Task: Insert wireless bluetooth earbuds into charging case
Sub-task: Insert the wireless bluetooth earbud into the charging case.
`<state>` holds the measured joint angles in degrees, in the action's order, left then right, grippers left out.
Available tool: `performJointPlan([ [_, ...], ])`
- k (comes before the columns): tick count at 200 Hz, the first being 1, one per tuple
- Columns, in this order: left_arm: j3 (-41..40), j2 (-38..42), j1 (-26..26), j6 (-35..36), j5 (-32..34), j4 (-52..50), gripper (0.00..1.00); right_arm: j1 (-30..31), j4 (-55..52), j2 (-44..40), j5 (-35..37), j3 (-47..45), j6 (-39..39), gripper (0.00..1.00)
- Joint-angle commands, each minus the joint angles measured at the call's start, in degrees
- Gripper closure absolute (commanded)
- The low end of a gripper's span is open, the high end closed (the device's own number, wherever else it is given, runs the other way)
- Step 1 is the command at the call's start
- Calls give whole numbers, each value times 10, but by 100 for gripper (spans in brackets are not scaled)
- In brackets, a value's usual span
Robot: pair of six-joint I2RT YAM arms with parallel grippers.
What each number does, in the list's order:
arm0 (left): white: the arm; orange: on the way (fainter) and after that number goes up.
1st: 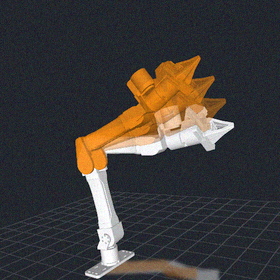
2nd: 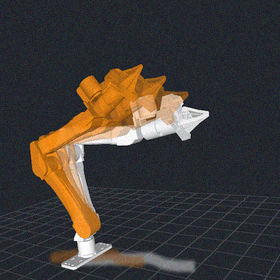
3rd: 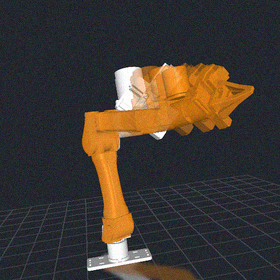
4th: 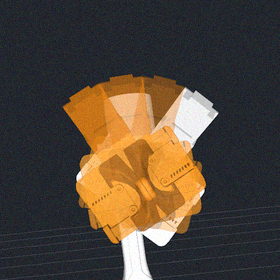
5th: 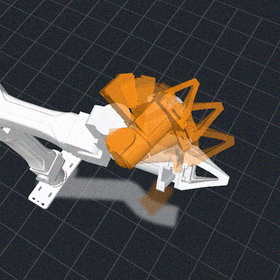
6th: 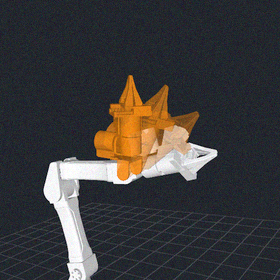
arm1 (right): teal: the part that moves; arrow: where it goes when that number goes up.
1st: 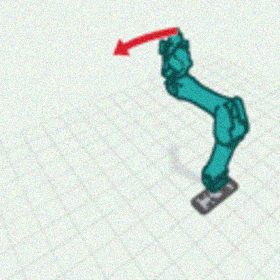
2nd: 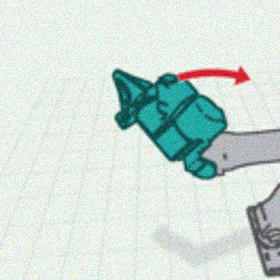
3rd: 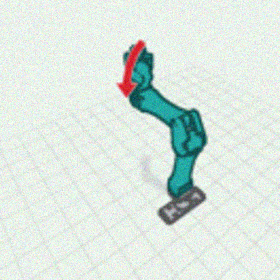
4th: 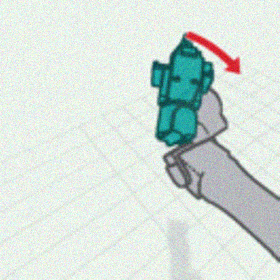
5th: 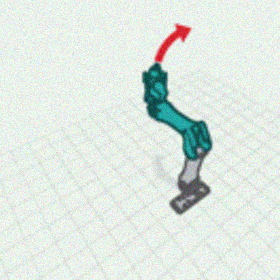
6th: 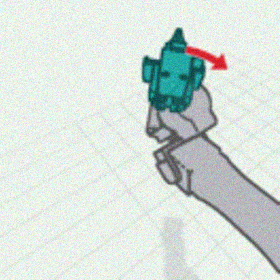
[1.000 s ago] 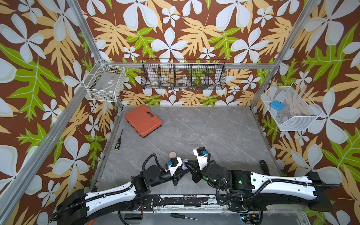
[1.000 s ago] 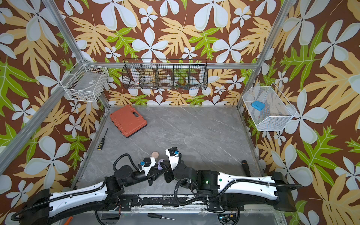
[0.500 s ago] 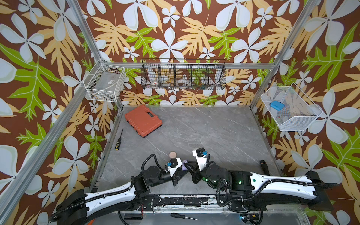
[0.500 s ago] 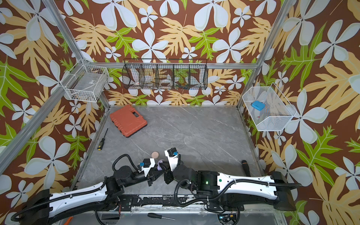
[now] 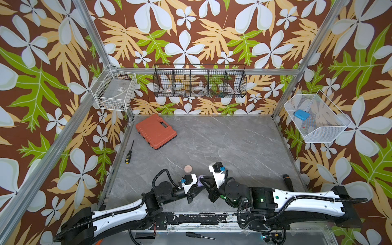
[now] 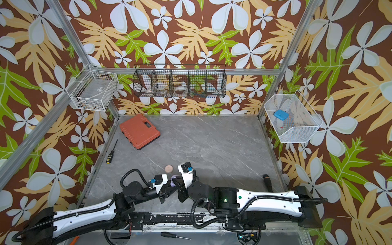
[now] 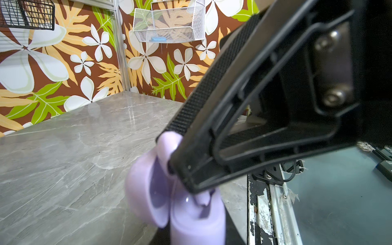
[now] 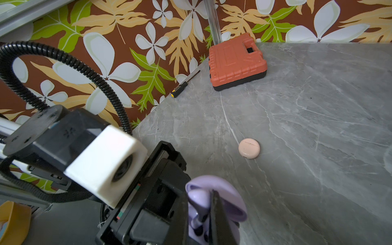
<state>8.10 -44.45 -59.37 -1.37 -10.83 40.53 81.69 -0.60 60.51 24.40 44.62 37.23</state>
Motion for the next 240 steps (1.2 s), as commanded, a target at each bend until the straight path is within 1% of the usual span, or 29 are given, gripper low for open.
performJointPlan([
  [1,1,3,1,13,-8,45,100,6,4,0,-1,3,-8,92],
  [240,-3,6,1,24,-9,50,100,21,-45,-6,45,13,-21,92],
])
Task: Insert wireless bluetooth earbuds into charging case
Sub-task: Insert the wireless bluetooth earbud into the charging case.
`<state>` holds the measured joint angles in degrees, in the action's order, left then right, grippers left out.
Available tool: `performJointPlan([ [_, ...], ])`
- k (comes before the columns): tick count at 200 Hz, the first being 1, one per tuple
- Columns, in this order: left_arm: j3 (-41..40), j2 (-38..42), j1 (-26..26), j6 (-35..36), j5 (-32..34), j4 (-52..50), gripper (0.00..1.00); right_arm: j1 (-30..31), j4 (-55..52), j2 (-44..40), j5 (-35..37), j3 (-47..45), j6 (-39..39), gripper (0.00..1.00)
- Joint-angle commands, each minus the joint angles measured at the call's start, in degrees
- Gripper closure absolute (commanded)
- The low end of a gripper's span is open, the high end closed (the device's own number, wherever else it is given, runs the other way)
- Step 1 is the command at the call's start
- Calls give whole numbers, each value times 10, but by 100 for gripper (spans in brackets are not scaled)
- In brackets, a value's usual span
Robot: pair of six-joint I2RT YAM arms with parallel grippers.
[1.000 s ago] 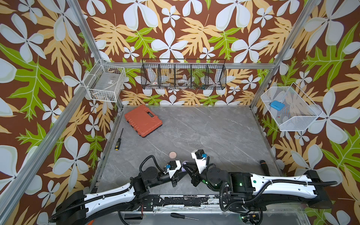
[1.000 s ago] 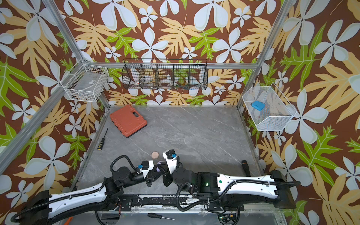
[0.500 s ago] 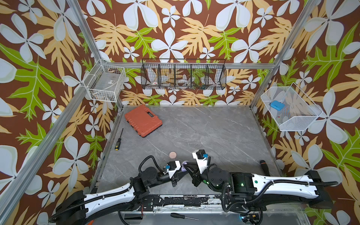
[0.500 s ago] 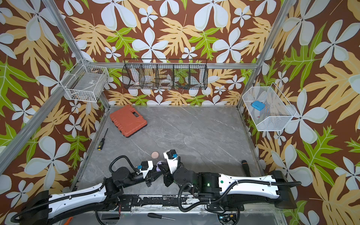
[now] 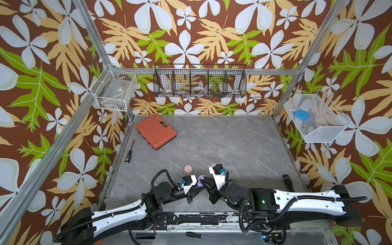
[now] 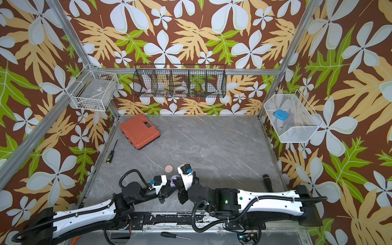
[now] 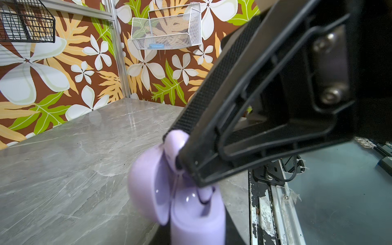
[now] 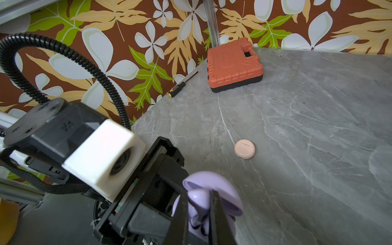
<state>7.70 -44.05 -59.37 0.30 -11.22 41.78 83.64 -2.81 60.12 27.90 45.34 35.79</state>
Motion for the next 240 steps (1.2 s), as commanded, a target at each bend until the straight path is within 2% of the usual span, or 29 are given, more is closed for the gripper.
performJointPlan([
  [1,1,2,1,8,-6,38,100,1,-23,-3,10,5,-7,92],
  [240,-3,14,1,10,-19,46,100,19,-17,-8,7,4,-39,92],
])
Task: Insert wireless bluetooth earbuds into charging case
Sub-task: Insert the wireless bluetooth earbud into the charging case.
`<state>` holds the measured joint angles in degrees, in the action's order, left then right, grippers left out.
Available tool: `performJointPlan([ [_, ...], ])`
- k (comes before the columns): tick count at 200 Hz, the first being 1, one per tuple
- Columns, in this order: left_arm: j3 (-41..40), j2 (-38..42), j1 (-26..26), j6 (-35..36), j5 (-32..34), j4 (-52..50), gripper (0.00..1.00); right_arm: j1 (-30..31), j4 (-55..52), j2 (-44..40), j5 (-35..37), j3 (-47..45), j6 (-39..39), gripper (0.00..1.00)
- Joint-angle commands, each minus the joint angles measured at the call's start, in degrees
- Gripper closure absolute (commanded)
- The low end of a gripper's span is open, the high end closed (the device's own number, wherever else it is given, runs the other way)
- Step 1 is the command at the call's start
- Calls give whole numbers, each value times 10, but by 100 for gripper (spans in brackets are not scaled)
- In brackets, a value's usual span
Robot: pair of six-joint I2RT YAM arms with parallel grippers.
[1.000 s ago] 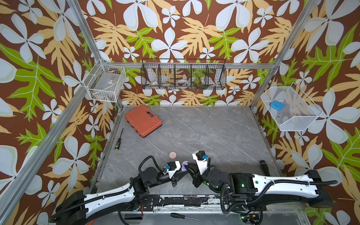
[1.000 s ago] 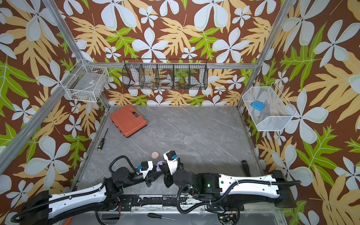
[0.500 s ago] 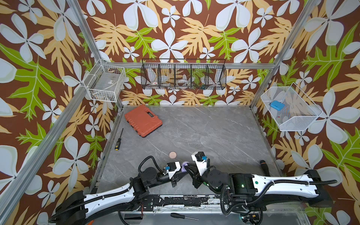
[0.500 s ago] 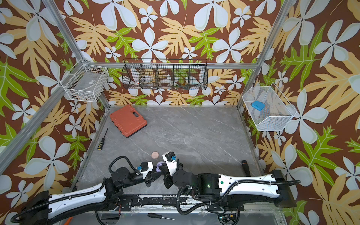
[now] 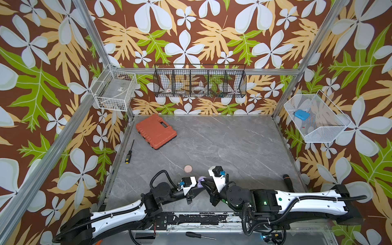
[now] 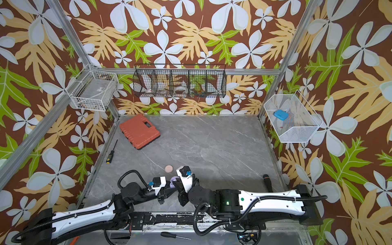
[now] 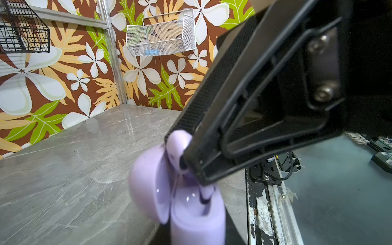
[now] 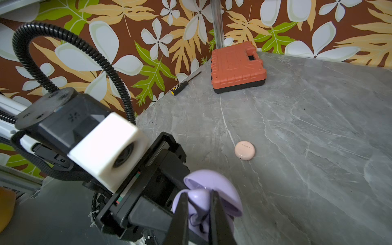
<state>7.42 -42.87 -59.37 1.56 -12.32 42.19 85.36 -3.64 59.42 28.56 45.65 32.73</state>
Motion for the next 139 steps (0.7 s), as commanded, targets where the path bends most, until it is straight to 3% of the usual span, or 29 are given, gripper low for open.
performJointPlan([
  [1,0,2,1,-2,-8,42,100,2,-9,0,0,1,-8,92],
  [75,-1,8,1,-9,-15,46,100,3,-10,-3,3,0,-11,89],
  [139,1,3,1,-18,-16,42,100,2,-13,-4,4,1,-11,81],
])
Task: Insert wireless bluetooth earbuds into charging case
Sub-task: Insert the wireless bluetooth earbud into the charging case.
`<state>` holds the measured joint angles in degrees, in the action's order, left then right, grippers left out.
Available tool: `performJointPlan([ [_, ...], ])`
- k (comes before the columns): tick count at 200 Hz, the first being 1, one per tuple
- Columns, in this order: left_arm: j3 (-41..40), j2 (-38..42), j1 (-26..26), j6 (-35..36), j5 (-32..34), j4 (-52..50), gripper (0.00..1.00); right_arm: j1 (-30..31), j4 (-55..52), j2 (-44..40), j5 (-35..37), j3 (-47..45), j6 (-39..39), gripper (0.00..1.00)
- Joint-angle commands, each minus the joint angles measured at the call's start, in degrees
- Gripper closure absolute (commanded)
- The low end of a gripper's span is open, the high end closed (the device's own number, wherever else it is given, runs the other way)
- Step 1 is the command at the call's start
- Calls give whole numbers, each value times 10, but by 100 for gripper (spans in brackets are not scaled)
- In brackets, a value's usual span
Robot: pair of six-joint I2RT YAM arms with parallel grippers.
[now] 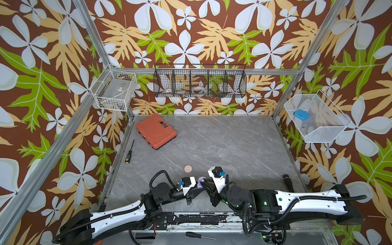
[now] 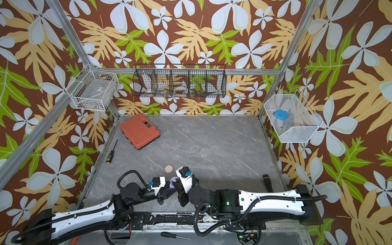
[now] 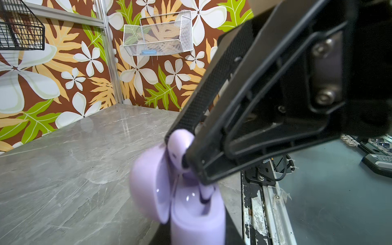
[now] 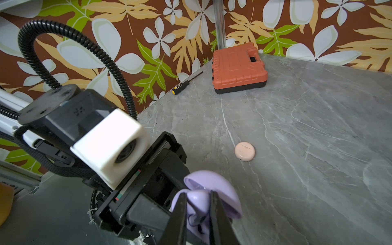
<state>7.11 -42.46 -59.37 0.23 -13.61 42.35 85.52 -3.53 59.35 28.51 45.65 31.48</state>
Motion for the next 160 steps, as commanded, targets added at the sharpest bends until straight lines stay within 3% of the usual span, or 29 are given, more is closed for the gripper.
performJointPlan([
  [1,4,-1,1,-5,-3,40,100,1,-13,-3,4,1,1,81],
  [160,4,-5,1,5,-2,38,100,1,-16,-27,8,3,6,70],
])
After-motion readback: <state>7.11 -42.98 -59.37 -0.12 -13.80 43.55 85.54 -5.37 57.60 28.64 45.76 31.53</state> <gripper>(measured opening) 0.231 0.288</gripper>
